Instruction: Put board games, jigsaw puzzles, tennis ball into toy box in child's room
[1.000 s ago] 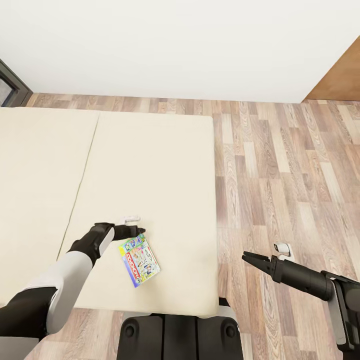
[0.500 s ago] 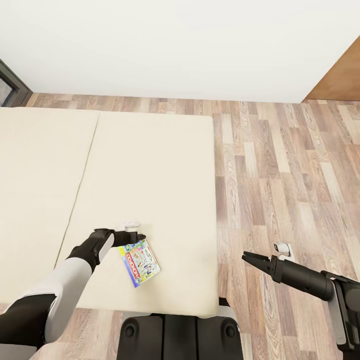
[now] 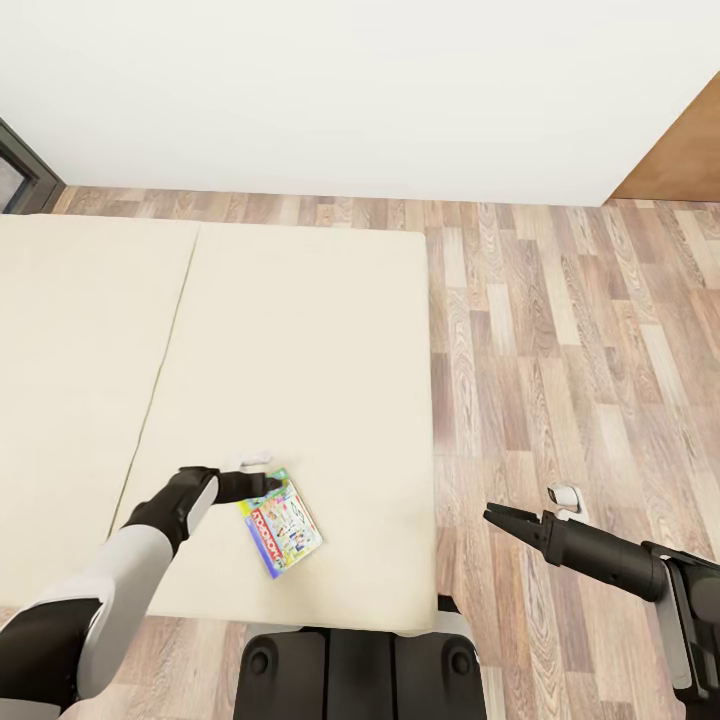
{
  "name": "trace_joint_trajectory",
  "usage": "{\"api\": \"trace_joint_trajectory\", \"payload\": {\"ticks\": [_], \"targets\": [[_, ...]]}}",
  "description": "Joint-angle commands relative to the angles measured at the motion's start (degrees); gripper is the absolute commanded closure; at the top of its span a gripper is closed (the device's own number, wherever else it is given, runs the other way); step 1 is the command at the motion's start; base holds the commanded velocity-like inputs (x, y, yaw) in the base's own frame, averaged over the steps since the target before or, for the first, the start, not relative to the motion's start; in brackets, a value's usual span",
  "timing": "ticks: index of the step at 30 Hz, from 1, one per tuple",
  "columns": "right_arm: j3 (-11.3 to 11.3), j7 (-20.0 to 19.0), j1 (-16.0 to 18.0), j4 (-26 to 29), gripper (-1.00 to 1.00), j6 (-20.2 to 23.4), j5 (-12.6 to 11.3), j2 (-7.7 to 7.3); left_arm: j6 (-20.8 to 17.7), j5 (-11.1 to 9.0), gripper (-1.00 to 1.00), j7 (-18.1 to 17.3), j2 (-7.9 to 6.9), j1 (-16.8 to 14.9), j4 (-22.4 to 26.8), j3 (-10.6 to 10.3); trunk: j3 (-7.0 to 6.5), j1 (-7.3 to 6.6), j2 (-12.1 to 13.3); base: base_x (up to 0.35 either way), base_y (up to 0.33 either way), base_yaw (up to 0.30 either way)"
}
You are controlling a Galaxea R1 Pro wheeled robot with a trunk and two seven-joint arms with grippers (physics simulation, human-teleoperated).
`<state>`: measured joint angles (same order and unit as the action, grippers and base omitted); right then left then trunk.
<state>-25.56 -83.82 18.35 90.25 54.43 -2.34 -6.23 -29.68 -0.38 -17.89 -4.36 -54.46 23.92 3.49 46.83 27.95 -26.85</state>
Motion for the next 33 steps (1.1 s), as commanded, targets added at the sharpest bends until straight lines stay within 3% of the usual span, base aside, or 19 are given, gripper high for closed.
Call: {"api": "trace_joint_trajectory", "payload": {"ticks": [1,33], "targets": [[0.0,-0.1,0.0,0.0,-1.00,0.6,-0.1,-0.01,-0.5,0.0,-1.00,-0.2,-0.02,0.0,0.1,0.4,0.05,0.03,-0.1,0.000,0.000,0.000],[0.0,-0.1,0.0,0.0,-1.00,0.6,-0.1,-0.01,-1.8,0.0,-1.00,-0.2,-0.23,1.0,0.0,0.3,0.05,0.03,-0.1,0.000,0.000,0.000]]}}
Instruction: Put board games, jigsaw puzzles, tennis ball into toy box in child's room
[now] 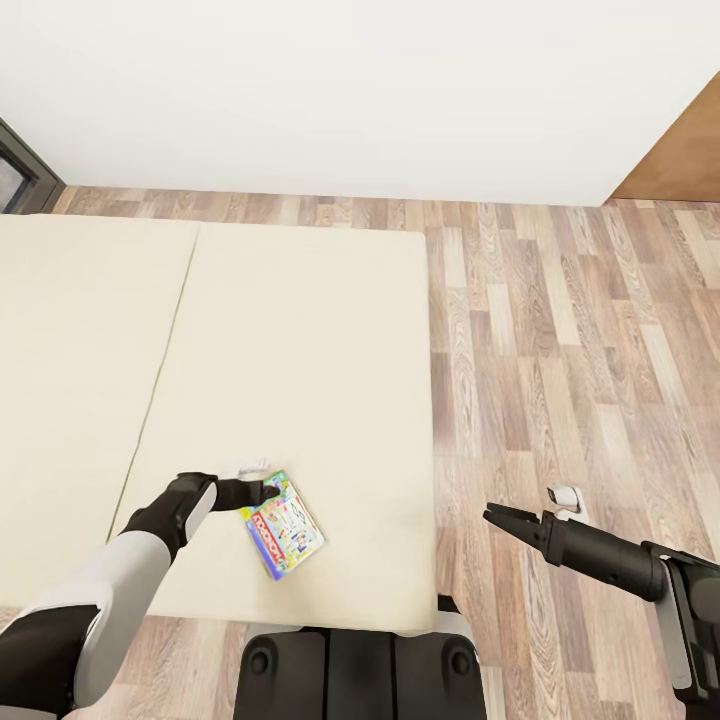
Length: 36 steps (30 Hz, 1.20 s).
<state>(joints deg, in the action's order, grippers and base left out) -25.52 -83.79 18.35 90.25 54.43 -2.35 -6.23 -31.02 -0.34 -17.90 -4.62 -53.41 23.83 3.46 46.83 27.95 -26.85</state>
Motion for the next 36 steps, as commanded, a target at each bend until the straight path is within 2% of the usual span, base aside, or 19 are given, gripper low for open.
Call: {"api": "trace_joint_trajectory", "payload": {"ticks": [1,9,36], "targets": [[0.0,-0.1,0.0,0.0,-1.00,0.6,-0.1,-0.01,-0.5,-0.1,-1.00,-0.2,0.04,0.0,0.1,0.3,0.05,0.03,-0.1,0.000,0.000,0.000],[0.0,-0.1,0.0,0.0,-1.00,0.6,-0.1,-0.01,-0.7,-0.1,-1.00,-0.2,0.05,0.1,0.0,0.3,0.05,0.03,-0.1,0.000,-0.011,0.000],[0.0,-0.1,0.0,0.0,-1.00,0.6,-0.1,-0.01,-0.6,-0.1,-1.00,-0.2,0.13,0.1,-0.1,0.3,0.05,0.03,-0.1,0.000,-0.115,0.000]]}}
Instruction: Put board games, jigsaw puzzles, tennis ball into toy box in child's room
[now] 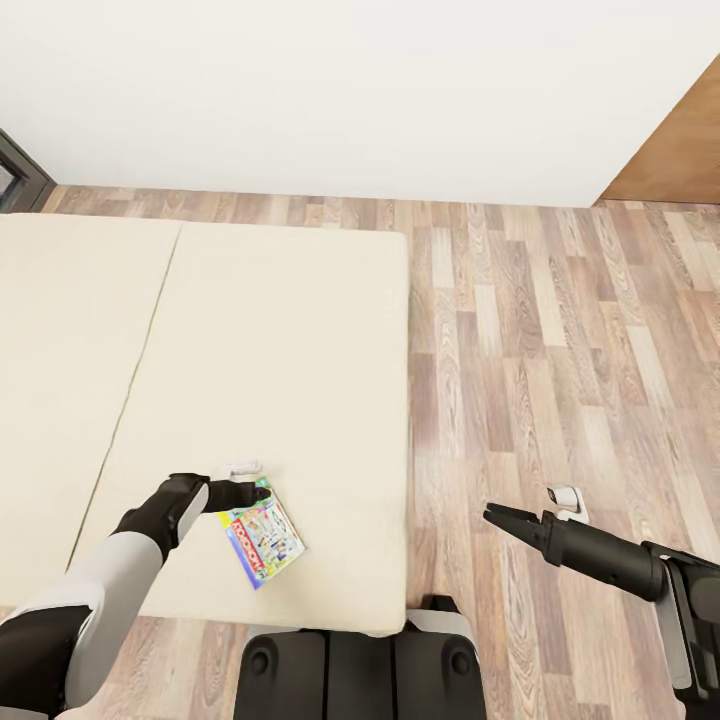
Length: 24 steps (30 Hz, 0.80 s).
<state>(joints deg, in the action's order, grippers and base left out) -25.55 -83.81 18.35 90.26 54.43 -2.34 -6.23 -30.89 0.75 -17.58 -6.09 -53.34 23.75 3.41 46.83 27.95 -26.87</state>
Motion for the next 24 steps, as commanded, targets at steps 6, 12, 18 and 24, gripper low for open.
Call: {"api": "trace_joint_trajectory", "payload": {"ticks": [6,12,18,24], "targets": [[0.0,-0.1,0.0,0.0,-1.00,0.6,-0.1,-0.01,-0.8,-1.2,-1.00,-0.5,1.60,0.0,0.0,0.4,0.06,0.03,-0.1,0.000,-0.094,0.000],[0.0,-0.1,0.0,0.0,-1.00,0.6,-0.1,-0.01,-0.7,-1.2,-1.00,-0.5,1.60,0.1,0.0,0.4,0.06,0.03,-0.1,0.000,-0.074,0.000],[0.0,-0.1,0.0,0.0,-1.00,0.6,-0.1,-0.01,-0.7,-1.2,-1.00,-0.5,1.53,0.1,-0.1,0.4,0.06,0.03,-0.1,0.000,-0.011,0.000],[0.0,-0.1,0.0,0.0,-1.00,0.6,-0.1,-0.01,-0.7,-1.2,-1.00,-0.5,1.54,0.1,-0.1,0.4,0.06,0.03,-0.1,0.000,-0.002,0.000]]}}
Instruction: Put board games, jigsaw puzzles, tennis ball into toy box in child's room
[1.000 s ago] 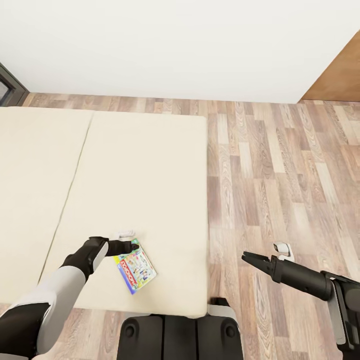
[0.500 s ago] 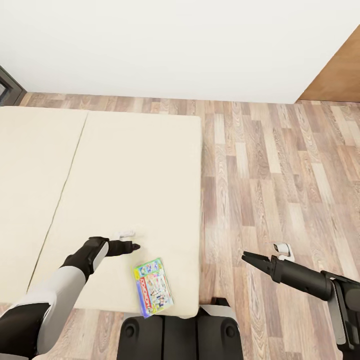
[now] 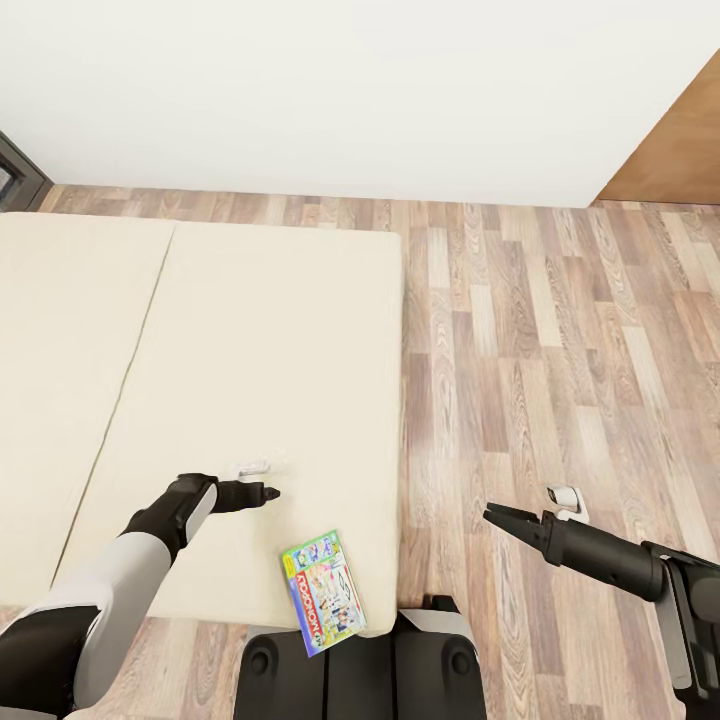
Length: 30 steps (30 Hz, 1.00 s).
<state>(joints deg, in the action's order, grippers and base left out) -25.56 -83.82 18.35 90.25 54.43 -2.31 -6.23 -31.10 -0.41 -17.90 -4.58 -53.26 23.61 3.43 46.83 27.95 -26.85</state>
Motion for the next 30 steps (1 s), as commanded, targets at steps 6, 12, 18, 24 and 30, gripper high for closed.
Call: {"api": "trace_joint_trajectory", "payload": {"ticks": [6,12,18,24,30], "targets": [[0.0,-0.1,0.0,0.0,-1.00,0.6,-0.1,-0.01,-0.5,0.0,-1.00,-0.2,0.04,0.0,0.0,0.4,0.05,0.03,-0.1,0.000,0.000,0.000],[0.0,-0.1,0.0,0.0,-1.00,0.6,-0.1,-0.01,-0.4,0.0,-1.00,-0.2,0.02,0.1,0.0,0.4,0.05,0.03,-0.1,0.000,0.000,0.000],[0.0,-0.1,0.0,0.0,-1.00,0.6,-0.1,-0.01,-0.4,0.0,-1.00,-0.2,0.01,0.3,0.0,0.4,0.05,0.03,-0.1,0.000,0.000,0.000],[0.0,-0.1,0.0,0.0,-1.00,0.6,-0.1,-0.01,-0.3,0.0,-1.00,-0.2,0.01,0.4,0.0,0.4,0.05,0.03,-0.1,0.000,0.000,0.000],[0.0,-0.1,0.0,0.0,-1.00,0.6,-0.1,-0.01,-0.3,0.0,-1.00,-0.2,0.01,0.4,0.0,0.4,0.05,0.03,-0.1,0.000,-0.001,0.000]]}}
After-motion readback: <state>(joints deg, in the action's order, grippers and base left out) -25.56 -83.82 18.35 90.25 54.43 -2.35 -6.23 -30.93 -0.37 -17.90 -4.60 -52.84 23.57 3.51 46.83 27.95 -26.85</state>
